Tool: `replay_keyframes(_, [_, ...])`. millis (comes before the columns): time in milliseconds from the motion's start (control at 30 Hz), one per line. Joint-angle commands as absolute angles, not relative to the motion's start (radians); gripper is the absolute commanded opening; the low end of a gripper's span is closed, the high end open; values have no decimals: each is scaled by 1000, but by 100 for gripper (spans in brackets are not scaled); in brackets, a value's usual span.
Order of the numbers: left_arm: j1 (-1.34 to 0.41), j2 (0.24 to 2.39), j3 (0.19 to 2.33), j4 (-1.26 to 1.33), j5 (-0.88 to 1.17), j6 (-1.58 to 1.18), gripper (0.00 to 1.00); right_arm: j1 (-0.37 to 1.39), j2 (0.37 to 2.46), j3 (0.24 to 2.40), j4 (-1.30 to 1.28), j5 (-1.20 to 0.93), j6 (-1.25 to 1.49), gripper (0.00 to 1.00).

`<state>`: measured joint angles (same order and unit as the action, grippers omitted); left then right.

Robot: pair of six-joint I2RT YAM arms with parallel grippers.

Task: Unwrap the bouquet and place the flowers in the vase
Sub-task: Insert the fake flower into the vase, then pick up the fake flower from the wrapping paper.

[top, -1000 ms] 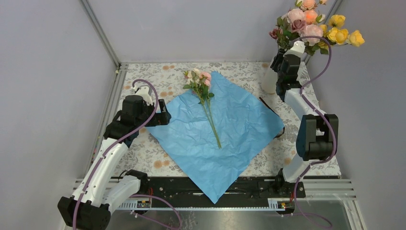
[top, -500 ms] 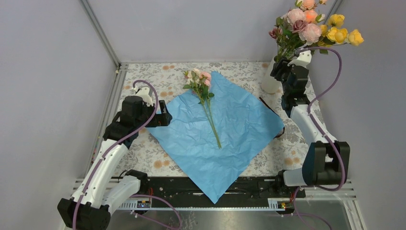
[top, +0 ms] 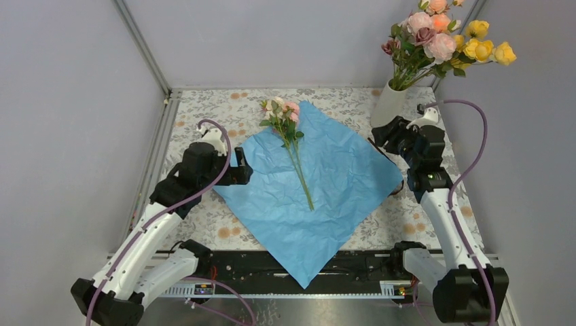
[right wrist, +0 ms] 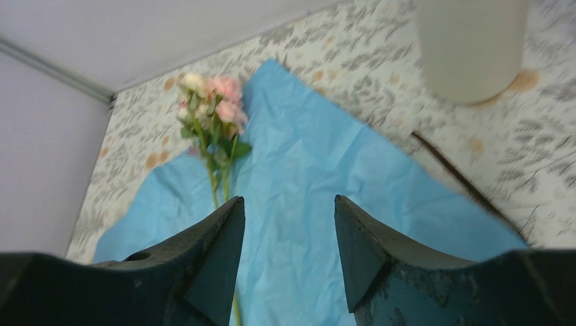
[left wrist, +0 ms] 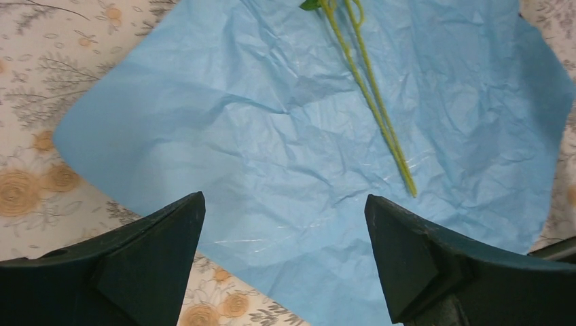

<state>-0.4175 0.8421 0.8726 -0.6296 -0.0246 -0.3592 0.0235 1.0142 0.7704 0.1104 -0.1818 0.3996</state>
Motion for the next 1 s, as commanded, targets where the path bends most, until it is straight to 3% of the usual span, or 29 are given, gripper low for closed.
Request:
replay_keyframes(0, [-481, 827, 865, -566, -88, -511, 96, 36, 914, 760, -92, -322, 486, 58])
replay_keyframes(167, [-579, 853, 811, -455, -171, -635, 95, 60, 849, 740, -209, -330, 486, 57])
replay_keyframes(400, [-633, 1071, 797, -226, -156, -750, 94, 154, 858, 658, -141, -336, 544, 56])
replay_keyframes(533, [-634, 1227, 831, -145, -192, -810, 87, 250, 883, 640, -98, -313, 570, 55])
replay_keyframes(767, [-634, 1456, 924, -53, -230, -848, 67, 293, 889, 638, -101, -294, 579, 55])
replay_keyframes(967, [-635, 1628, 1033, -41, -213, -830, 61, 293, 870, 633, -123, -276, 571, 55])
